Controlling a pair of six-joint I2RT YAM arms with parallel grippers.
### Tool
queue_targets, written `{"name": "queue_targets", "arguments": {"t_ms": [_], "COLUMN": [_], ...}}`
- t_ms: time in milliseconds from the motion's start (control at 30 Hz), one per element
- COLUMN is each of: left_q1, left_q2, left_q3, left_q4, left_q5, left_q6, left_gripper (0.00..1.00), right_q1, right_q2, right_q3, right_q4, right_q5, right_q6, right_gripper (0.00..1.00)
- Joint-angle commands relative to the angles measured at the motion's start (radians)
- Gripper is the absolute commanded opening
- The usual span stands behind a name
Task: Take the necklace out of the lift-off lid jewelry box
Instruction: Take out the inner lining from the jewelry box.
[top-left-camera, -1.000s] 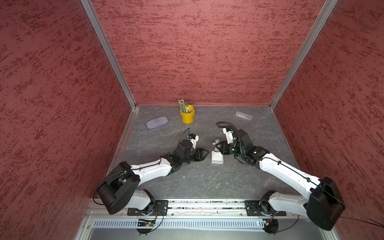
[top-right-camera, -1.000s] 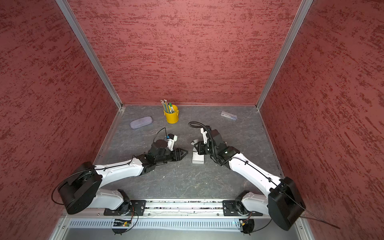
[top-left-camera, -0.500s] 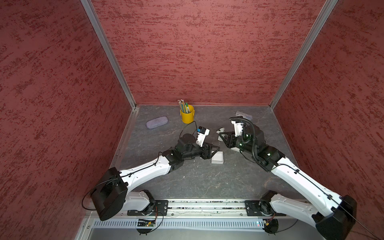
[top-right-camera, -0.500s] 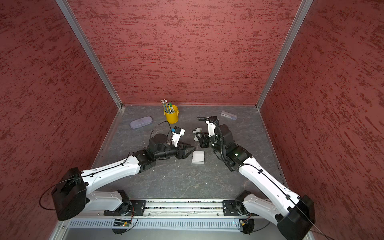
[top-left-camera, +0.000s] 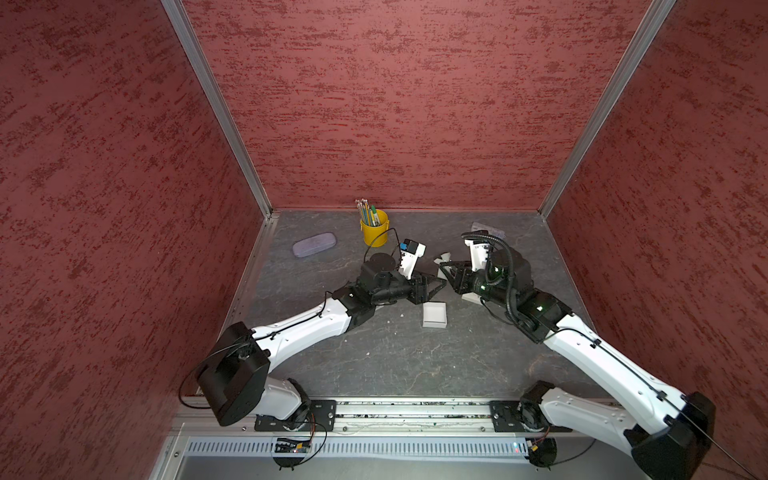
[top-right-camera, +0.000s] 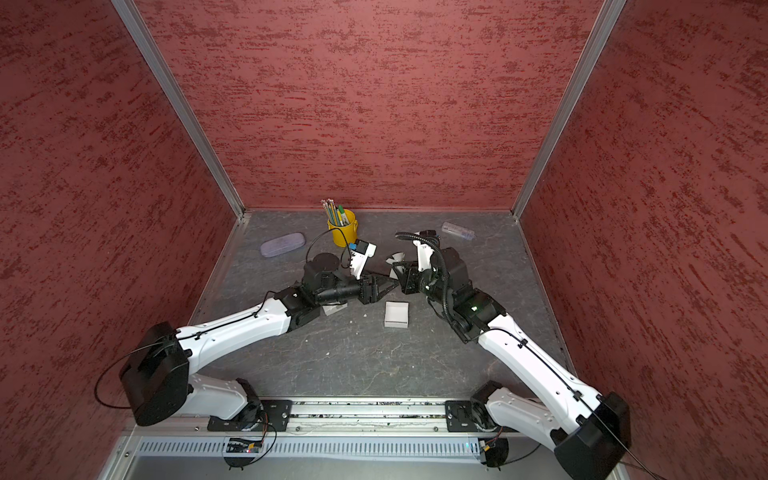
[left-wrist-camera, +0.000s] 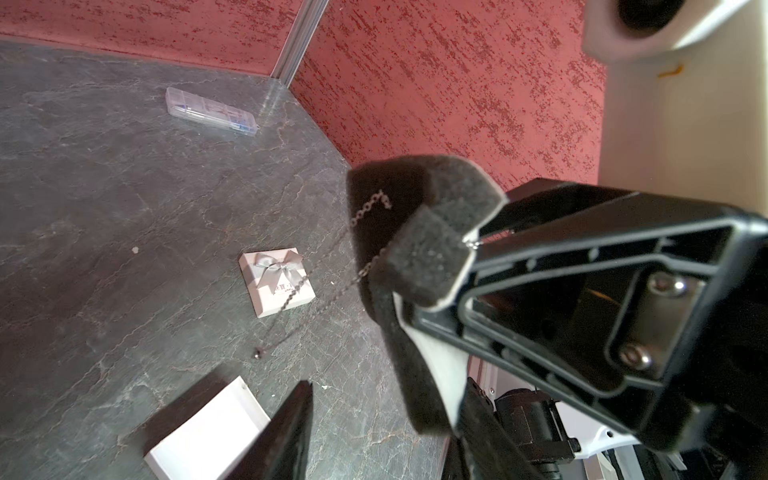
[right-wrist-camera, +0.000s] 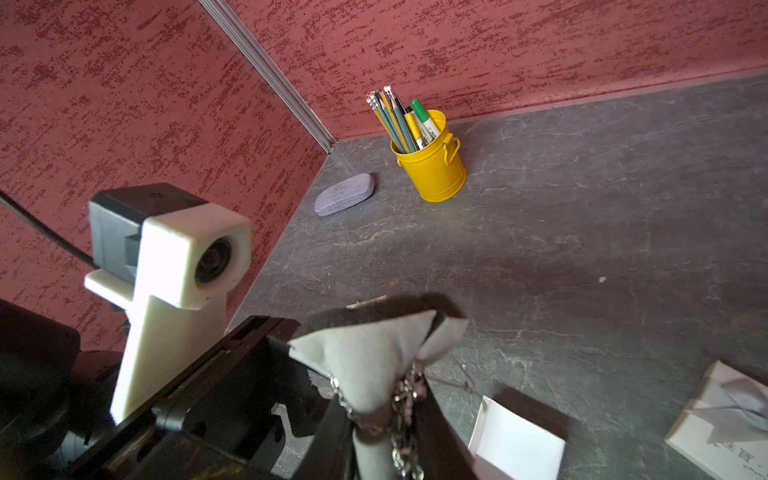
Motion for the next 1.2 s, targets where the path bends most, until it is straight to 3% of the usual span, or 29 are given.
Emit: {"name": "queue_targets", "arguments": {"t_ms": [0,367,733,833,1167], "left_q1": [0.005,0.003,0.03,0.029,0.028], "left_q2": [0.009,0.012,0.006,0.0,-0.062], "left_q3": [0.023,0.027,-0.001,-0.004,-0.019], "left_q4": [0.06,0.097,0.114,0.1,-0.023], "left_q5": [0.026,0.065,0.049,0.043,-0.023], "left_q6": [-0.005,-0.022,-0.021,0.018,0.193], "left_gripper": [0.52,0.57,0.0,0.0,0.0], "right_q1": [0.003,0.003,0.004,0.003,0.004], "right_q2": [-0.016,0.002,-0.008,-0.024,-0.072], "right_q3": [0.025,0.023,0.007,0.001,0.026], "right_q4": [-0.003,-0.01,-0.001,0.007,0.003], "right_q5": [-0.009,-0.01,-0.052,-0.044,-0.02], "right_q6": [-0.006,0.015,0.004,-0.001,-0.052], "right_gripper": [0.24,0.25,0.3,0.33,0.58]}}
